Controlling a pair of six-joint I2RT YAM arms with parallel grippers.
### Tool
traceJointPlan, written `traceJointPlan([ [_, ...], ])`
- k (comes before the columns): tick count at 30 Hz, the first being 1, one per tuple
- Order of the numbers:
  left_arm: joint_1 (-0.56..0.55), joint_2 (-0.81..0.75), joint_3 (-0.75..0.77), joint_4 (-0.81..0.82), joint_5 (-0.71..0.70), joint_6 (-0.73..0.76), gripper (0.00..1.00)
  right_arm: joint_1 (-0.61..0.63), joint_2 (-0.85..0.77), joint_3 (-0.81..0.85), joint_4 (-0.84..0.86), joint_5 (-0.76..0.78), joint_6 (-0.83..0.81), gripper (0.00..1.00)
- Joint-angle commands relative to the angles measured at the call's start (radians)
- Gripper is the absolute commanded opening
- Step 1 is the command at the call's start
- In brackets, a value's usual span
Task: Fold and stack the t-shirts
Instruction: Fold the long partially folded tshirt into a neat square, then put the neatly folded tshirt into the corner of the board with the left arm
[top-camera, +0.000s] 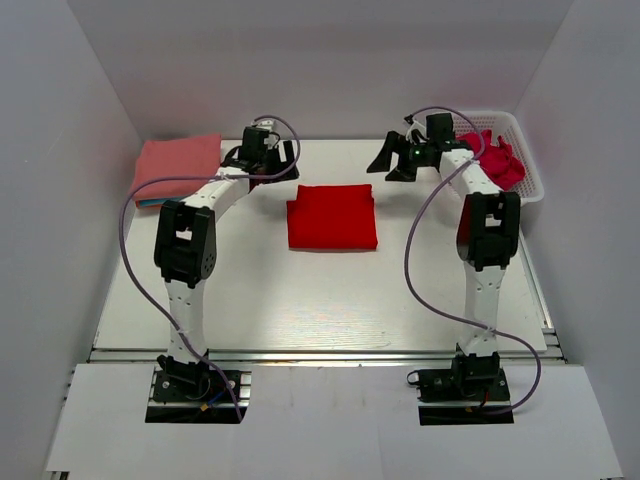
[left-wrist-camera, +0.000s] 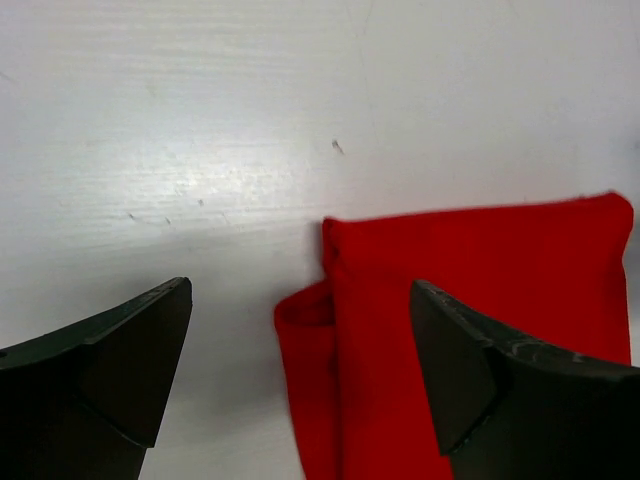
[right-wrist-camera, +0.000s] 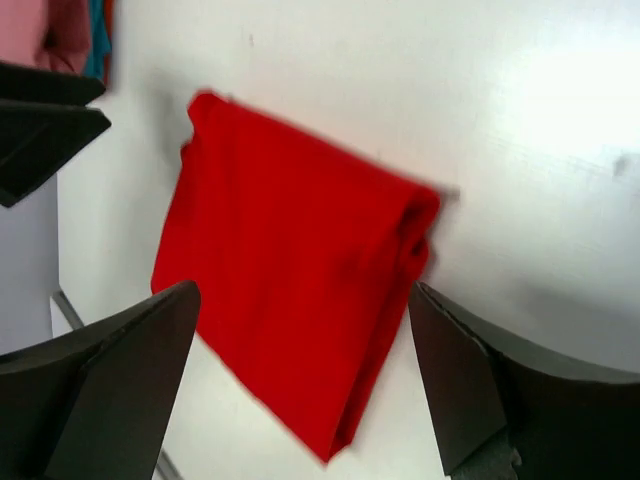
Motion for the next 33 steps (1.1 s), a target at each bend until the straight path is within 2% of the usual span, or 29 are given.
traceJointPlan([
  [1, -0.009, -0.107, -0.077, -0.008, 0.111, 0.038, 1.0, 0.002, -0.16, -0.131, 0.025, 0.019, -0.019, 0.9],
  [5, -0.029, -0.117, -0.149, -0.019, 0.205, 0.109, 1.0, 0.002, -0.255, -0.331, 0.057, 0.017, -0.025, 0.9],
  [8, -0.038, -0.117, -0.201, 0.009, 0.316, 0.099, 1.0, 0.005, -0.35, -0.475, 0.128, 0.028, -0.016, 0.9],
  [12, -0.038, -0.099, -0.249, 0.02, 0.274, 0.089, 1.0, 0.003, -0.447, -0.598, 0.148, 0.042, -0.019, 0.9],
  [18, -0.058, -0.079, -0.295, -0.003, 0.288, 0.115, 1.0, 0.0, -0.515, -0.69, 0.178, 0.034, -0.006, 0.9],
  [21, -0.07, -0.079, -0.342, 0.009, 0.262, 0.125, 0.96, 0.002, -0.522, -0.704, 0.2, 0.002, -0.002, 0.9],
  [27, -0.102, -0.005, -0.31, 0.009, 0.241, 0.125, 0.88, -0.001, -0.528, -0.695, 0.215, -0.03, 0.001, 0.9],
  [29, -0.112, 0.016, -0.274, -0.015, 0.241, 0.125, 0.81, -0.003, -0.533, -0.706, 0.23, -0.02, 0.008, 0.9],
  [30, -0.112, 0.016, -0.273, -0.015, 0.241, 0.112, 0.64, -0.006, -0.544, -0.731, 0.258, -0.006, 0.031, 0.9],
  [33, -0.112, -0.002, -0.286, 0.015, 0.241, 0.112, 0.36, -0.009, -0.553, -0.755, 0.344, -0.018, 0.102, 0.9],
])
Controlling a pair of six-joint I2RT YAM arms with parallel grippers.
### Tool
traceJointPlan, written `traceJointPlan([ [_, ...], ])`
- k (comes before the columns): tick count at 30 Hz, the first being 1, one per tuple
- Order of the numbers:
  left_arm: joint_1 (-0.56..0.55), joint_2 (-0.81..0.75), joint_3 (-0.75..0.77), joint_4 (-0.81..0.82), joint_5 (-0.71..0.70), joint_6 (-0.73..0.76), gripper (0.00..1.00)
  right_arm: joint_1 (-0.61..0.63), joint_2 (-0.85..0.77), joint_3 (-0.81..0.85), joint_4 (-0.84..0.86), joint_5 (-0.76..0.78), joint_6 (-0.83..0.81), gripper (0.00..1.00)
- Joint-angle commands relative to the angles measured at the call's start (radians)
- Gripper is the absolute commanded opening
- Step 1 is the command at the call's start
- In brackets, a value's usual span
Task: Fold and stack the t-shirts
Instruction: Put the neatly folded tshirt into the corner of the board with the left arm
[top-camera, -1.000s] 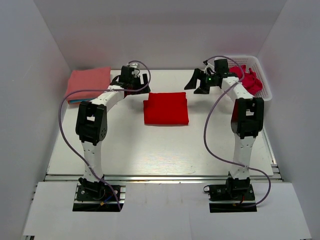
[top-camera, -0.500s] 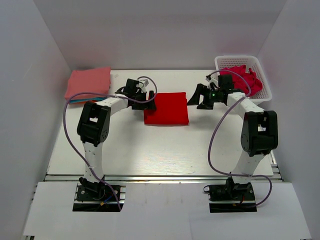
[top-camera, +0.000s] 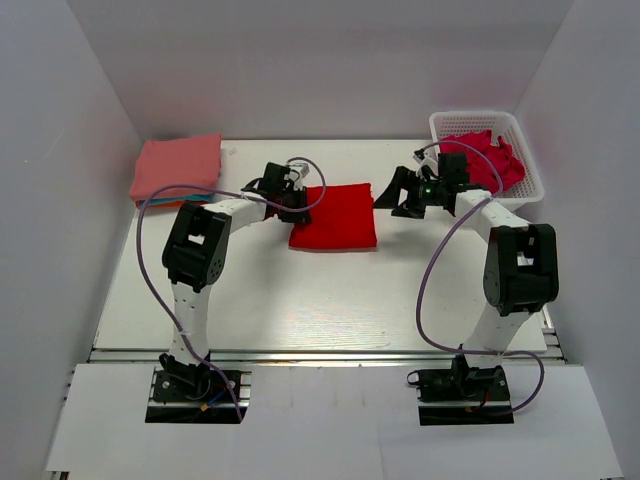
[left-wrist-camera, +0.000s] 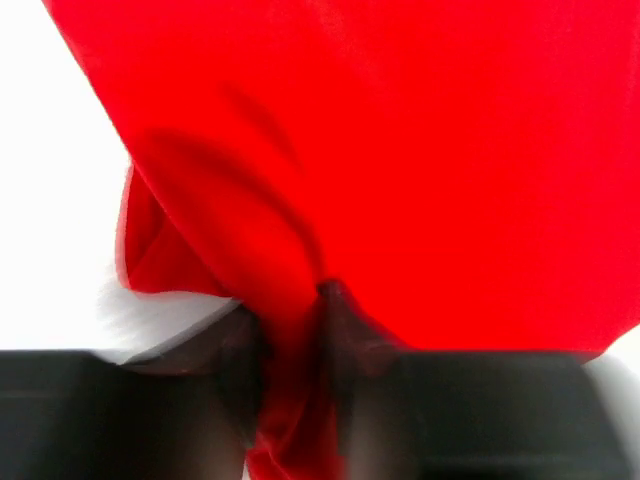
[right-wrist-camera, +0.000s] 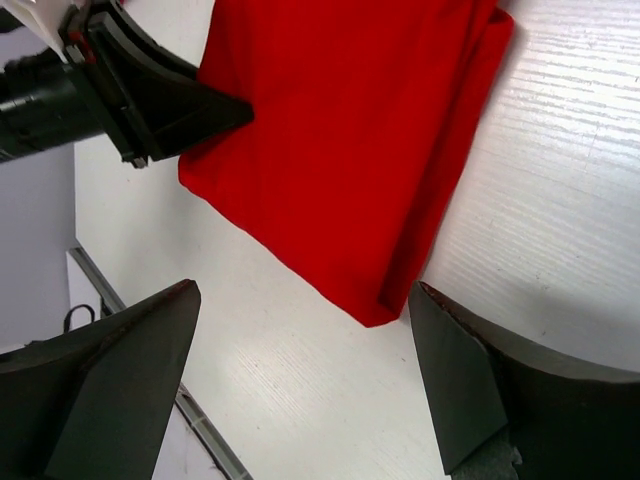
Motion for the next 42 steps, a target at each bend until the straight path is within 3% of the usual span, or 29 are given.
traceJointPlan([
  [1, -0.01, -0.018, -0.031, -0.021, -0.003, 0.001, 0.22, -0.012, -0.051, -0.026, 0.114, -0.026, 0.069, 0.9],
  [3, -0.01, -0.05, -0.051, 0.01, -0.003, 0.011, 0.0, -0.019, -0.057, -0.033, 0.134, -0.05, 0.09, 0.9],
  [7, -0.001, -0.093, 0.002, 0.045, -0.003, 0.078, 0.0, -0.032, -0.069, -0.071, 0.195, -0.067, 0.118, 0.9],
  [12, 0.019, -0.16, 0.11, -0.033, -0.058, 0.122, 0.0, -0.047, -0.129, -0.145, 0.275, 0.018, 0.184, 0.9],
  [16, 0.019, -0.231, 0.136, -0.033, -0.043, 0.274, 0.0, -0.052, -0.212, -0.214, 0.301, 0.115, 0.19, 0.9],
  [32, 0.203, -0.199, 0.594, -0.467, -0.017, 0.562, 0.0, -0.052, -0.301, -0.255, 0.293, 0.21, 0.201, 0.9],
  [42, 0.335, -0.208, 0.703, -0.567, -0.017, 0.698, 0.0, -0.047, -0.298, -0.247, 0.276, 0.216, 0.189, 0.9],
])
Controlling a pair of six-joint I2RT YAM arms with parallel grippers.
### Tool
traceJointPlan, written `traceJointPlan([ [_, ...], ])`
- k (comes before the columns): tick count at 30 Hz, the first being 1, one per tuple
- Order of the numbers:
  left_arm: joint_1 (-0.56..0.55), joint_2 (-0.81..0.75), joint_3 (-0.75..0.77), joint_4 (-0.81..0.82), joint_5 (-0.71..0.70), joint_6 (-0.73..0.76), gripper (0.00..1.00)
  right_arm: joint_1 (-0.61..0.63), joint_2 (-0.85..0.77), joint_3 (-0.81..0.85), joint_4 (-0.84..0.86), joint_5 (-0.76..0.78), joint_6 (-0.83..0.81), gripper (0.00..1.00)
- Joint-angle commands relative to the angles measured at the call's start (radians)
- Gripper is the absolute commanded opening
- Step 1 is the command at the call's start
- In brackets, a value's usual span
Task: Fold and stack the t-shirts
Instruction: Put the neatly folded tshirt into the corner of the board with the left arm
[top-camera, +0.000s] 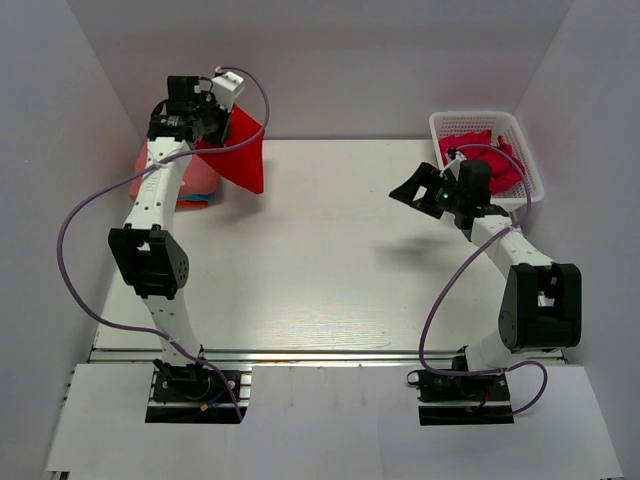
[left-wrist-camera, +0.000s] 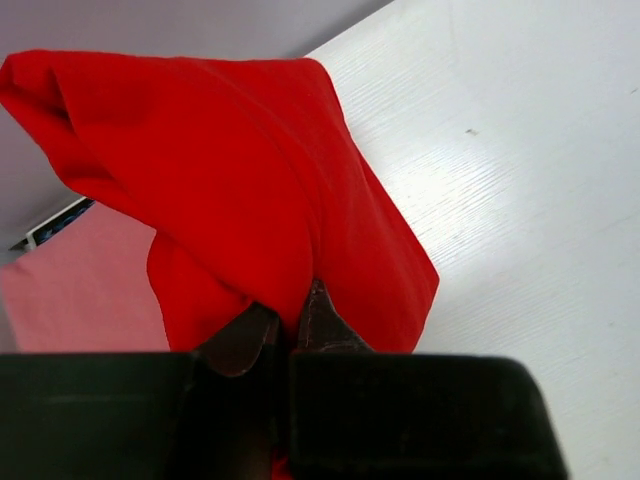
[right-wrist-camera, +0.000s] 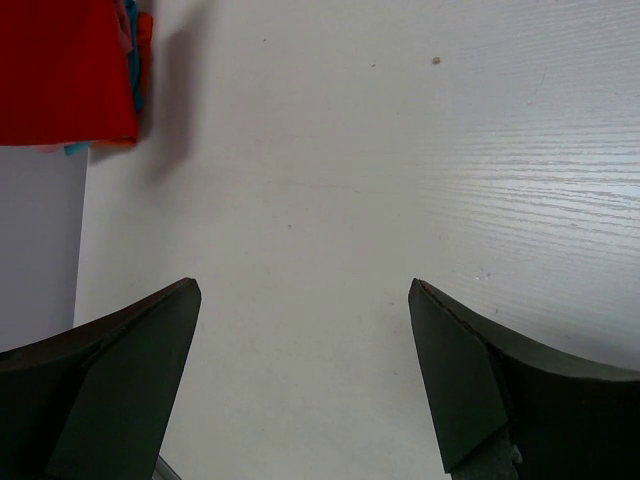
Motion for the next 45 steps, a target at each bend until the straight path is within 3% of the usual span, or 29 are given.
traceJointPlan([
  [1, 0.036, -0.037, 0.077, -0.036, 0.019, 0.078, 0.0, -0.002, -0.019, 0.013, 0.014, 0.014, -0.001, 0.9],
  [24, 0.295, 0.123, 0.227, -0.036, 0.059, 0.089, 0.0, 0.007, 0.019, 0.096, -0.079, 0.1, -0.045, 0.9],
  [36, 0.438, 0.199, 0.213, 0.034, 0.071, 0.127, 0.0, 0.009, 0.05, 0.119, -0.092, 0.102, -0.042, 0.9],
  [45, 0.479, 0.303, 0.223, 0.088, 0.111, 0.112, 0.0, 0.013, 0.068, 0.135, -0.109, 0.109, -0.048, 0.9],
])
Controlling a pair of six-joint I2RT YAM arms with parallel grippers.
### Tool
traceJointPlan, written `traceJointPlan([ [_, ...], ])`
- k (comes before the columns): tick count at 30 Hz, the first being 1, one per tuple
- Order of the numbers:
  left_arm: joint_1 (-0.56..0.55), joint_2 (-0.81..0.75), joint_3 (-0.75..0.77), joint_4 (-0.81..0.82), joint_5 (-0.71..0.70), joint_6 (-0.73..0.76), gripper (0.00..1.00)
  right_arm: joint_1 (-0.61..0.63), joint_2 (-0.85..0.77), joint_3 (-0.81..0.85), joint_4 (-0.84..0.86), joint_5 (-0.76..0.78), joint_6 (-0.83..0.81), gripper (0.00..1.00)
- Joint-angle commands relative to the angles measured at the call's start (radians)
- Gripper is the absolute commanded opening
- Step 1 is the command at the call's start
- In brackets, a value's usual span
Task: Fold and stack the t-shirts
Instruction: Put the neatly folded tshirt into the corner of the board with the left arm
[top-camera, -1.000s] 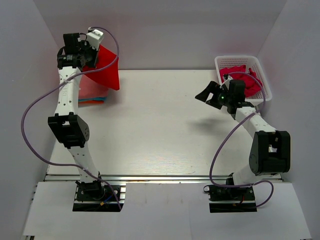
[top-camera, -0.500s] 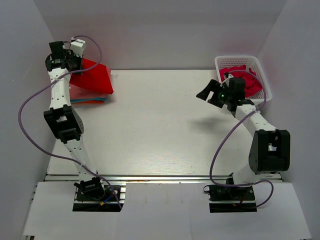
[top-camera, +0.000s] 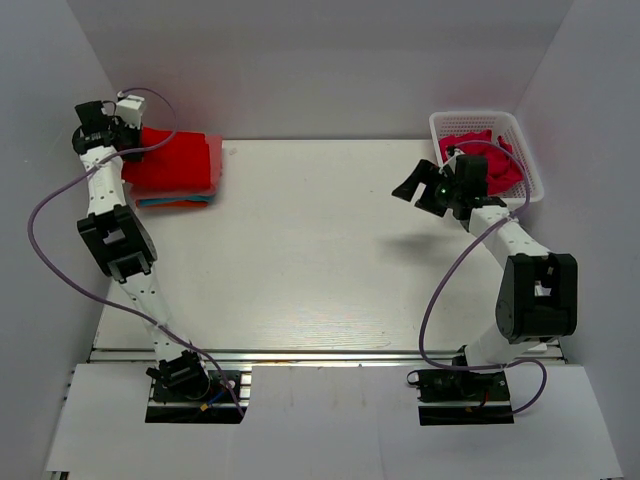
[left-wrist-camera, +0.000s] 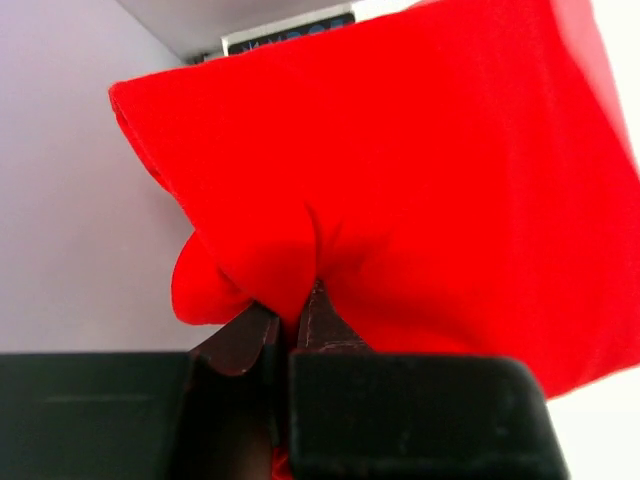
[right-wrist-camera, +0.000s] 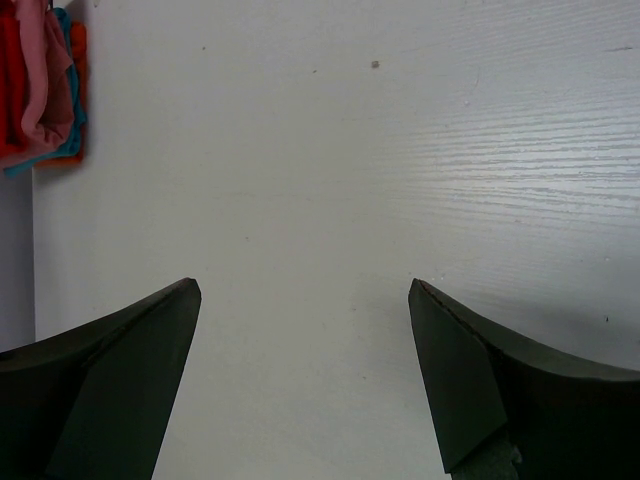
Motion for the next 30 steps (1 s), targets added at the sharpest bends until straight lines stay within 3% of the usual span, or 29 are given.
traceJointPlan([
  [1, 0.01, 0.015, 0.042, 0.052, 0.025, -0.008, 0.0, 0.007, 0.013, 0.053, -0.002, 0.012, -0.014, 0.9],
  [2, 0.01, 0.029, 0.042, 0.062, 0.011, -0.017, 0.01, 0.005, 0.016, 0.055, -0.004, 0.009, -0.014, 0.9],
  [3, 0.01, 0.029, 0.042, 0.062, -0.046, -0.031, 0.17, 0.008, 0.019, 0.056, -0.007, 0.011, -0.014, 0.9],
  [4, 0.01, 0.043, 0.042, 0.076, -0.085, -0.065, 0.37, 0.007, 0.021, 0.061, -0.005, 0.008, -0.013, 0.9],
  [5, 0.01, 0.043, 0.042, 0.076, -0.12, -0.082, 0.69, 0.01, 0.022, 0.064, -0.005, 0.008, -0.011, 0.9],
  [7, 0.01, 0.055, 0.063, 0.076, -0.18, -0.1, 0.99, 0.01, 0.028, 0.068, -0.01, 0.006, -0.011, 0.9],
  [13, -0.004, -0.02, -0.006, 0.168, -0.214, -0.183, 1.0, 0.022, 0.03, 0.085, -0.004, -0.009, -0.032, 0.9],
  [19, -0.022, -0.084, -0.006, 0.168, -0.122, -0.284, 1.0, 0.034, 0.021, 0.081, 0.003, -0.027, -0.048, 0.9],
  [22, -0.044, -0.136, -0.041, 0.159, -0.008, -0.338, 1.0, 0.036, -0.008, 0.052, 0.016, -0.032, -0.062, 0.9],
  [26, -0.1, -0.208, -0.169, 0.23, 0.002, -0.389, 1.0, 0.034, -0.048, 0.009, 0.029, -0.032, -0.071, 0.9],
  [30, -0.156, -0.19, -0.199, 0.208, 0.002, -0.41, 1.0, 0.031, -0.091, -0.051, 0.026, -0.02, -0.092, 0.9],
])
